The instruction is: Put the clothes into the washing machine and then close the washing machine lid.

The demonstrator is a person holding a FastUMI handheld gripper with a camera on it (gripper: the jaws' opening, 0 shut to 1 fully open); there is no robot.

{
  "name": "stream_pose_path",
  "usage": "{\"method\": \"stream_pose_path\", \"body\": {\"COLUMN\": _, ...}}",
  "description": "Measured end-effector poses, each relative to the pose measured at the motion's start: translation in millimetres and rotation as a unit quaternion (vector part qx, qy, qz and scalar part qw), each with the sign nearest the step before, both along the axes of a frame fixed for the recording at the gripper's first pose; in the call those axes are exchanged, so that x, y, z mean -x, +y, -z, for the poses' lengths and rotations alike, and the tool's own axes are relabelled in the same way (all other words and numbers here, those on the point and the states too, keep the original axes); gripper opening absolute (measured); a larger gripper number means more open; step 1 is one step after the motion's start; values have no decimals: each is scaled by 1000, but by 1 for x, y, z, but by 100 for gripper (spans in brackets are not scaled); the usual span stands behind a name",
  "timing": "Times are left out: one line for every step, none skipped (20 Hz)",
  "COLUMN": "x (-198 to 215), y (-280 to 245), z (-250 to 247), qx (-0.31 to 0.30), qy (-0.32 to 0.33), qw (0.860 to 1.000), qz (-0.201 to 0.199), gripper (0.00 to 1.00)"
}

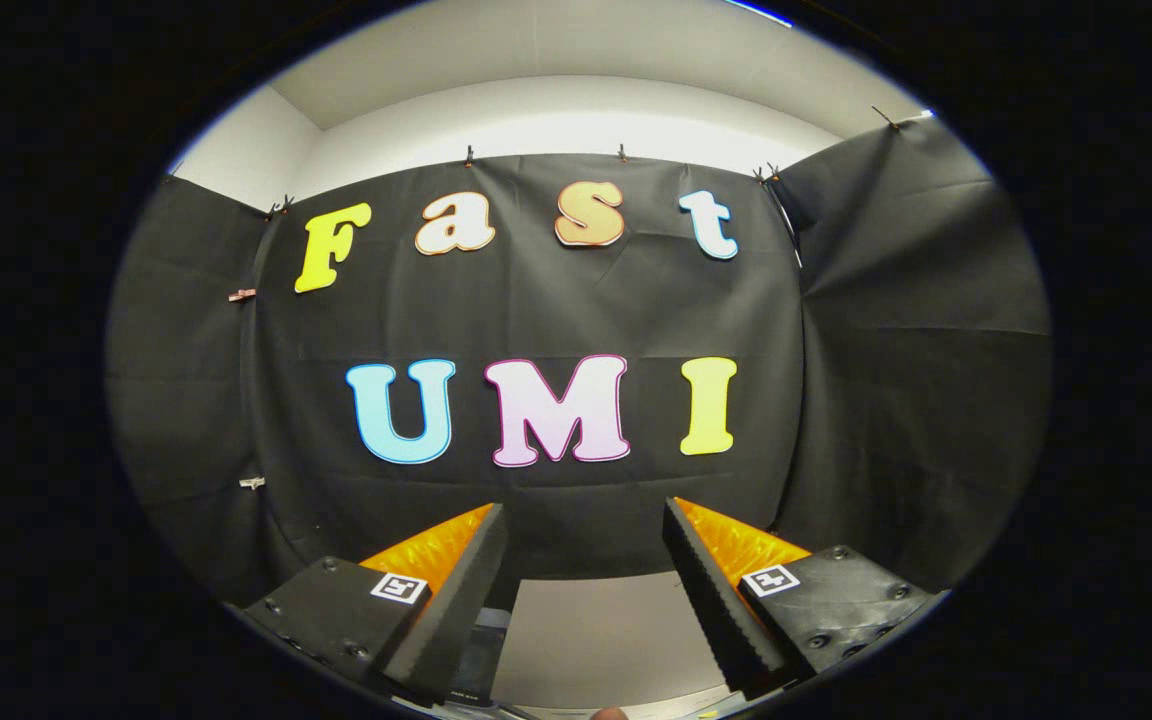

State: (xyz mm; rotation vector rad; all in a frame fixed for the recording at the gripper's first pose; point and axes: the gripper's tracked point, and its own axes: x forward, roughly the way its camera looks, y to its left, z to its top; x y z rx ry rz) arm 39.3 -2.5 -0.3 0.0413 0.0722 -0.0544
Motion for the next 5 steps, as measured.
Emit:
{"method": "stream_pose_path", "body": {"x": -2, "y": -4, "z": -1, "qx": -1, "qy": -5, "qw": 1000, "qz": 1, "gripper": 98}}
{"method": "stream_pose_path", "body": {"x": -3, "y": -7, "z": -1, "qx": -1, "qy": -7, "qw": 1000, "qz": 1, "gripper": 99}}
{"method": "stream_pose_path", "body": {"x": -4, "y": -10, "z": 0, "qx": -1, "qy": -6, "qw": 1000, "qz": 3, "gripper": 99}}
{"method": "stream_pose_path", "body": {"x": -6, "y": -12, "z": 2, "qx": -1, "qy": -7, "qw": 1000, "qz": 3, "gripper": 99}}
{"method": "stream_pose_path", "body": {"x": -8, "y": -14, "z": 3, "qx": -1, "qy": -7, "qw": 1000, "qz": 4, "gripper": 99}}
